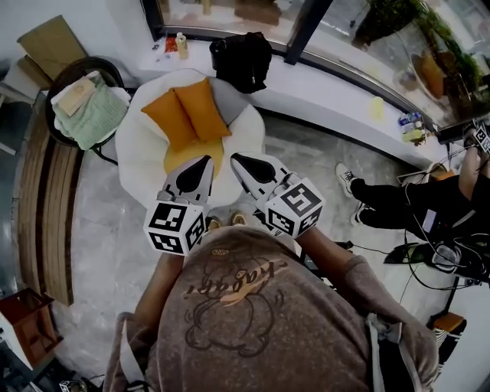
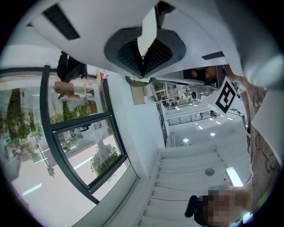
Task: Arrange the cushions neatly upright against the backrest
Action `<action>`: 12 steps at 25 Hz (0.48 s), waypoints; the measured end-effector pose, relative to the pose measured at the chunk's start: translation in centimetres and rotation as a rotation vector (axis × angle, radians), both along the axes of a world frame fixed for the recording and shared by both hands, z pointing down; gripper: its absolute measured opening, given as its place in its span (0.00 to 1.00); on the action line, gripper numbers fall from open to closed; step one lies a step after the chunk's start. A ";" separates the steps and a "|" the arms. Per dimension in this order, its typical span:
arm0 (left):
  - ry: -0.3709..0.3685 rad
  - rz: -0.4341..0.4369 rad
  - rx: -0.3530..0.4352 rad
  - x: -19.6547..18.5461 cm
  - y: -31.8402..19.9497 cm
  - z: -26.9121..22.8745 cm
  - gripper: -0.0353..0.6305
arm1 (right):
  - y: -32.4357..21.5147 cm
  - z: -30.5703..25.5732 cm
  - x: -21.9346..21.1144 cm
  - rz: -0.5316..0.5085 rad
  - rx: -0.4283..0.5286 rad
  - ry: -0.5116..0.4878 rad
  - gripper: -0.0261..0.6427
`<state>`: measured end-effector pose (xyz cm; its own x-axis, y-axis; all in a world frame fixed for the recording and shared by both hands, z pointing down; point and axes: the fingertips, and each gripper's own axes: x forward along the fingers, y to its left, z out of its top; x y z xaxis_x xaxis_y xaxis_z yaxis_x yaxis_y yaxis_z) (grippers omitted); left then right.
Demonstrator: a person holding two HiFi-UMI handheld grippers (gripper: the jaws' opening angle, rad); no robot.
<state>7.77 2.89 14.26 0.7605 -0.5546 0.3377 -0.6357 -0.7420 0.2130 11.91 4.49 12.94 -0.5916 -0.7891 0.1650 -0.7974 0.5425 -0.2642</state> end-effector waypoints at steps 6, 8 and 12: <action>-0.001 -0.020 -0.003 -0.1 0.5 0.2 0.06 | 0.4 -0.2 0.1 -0.023 0.010 0.001 0.07; 0.010 -0.025 -0.012 0.2 0.7 0.3 0.06 | 0.6 -0.2 0.3 -0.031 0.022 0.009 0.07; 0.017 -0.023 -0.025 0.5 0.9 0.7 0.06 | 0.9 -0.1 0.3 -0.039 0.025 0.006 0.07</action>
